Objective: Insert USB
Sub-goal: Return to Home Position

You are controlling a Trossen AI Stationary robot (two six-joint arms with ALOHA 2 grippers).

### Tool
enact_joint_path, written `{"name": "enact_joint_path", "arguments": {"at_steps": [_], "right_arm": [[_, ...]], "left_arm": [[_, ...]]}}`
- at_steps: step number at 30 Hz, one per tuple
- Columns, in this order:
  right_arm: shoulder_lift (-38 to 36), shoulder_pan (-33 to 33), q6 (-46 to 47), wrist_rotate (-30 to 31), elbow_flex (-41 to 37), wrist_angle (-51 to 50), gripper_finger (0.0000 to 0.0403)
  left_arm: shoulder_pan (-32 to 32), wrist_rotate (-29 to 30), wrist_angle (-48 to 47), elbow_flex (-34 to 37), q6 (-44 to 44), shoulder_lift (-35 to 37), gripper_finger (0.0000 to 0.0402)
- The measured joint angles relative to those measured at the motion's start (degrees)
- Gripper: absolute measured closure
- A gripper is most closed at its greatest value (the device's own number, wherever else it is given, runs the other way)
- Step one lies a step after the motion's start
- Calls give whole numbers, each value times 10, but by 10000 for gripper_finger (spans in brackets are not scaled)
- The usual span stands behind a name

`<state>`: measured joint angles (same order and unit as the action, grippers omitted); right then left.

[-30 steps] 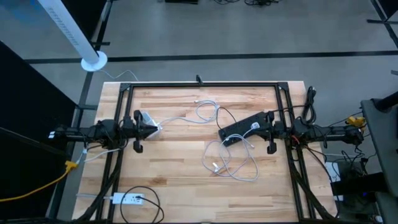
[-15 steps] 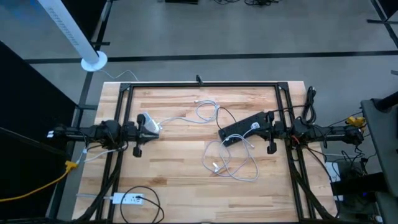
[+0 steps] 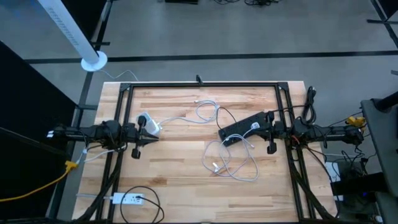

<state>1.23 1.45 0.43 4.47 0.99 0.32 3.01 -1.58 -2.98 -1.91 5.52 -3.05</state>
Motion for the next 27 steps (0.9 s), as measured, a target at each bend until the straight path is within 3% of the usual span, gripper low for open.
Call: {"name": "enact_joint_path", "arguments": {"at_steps": [27], "right_arm": [[-12, 0, 0, 0, -4, 11, 403]], "left_arm": [[0, 2, 38, 14, 0, 30, 379]]}}
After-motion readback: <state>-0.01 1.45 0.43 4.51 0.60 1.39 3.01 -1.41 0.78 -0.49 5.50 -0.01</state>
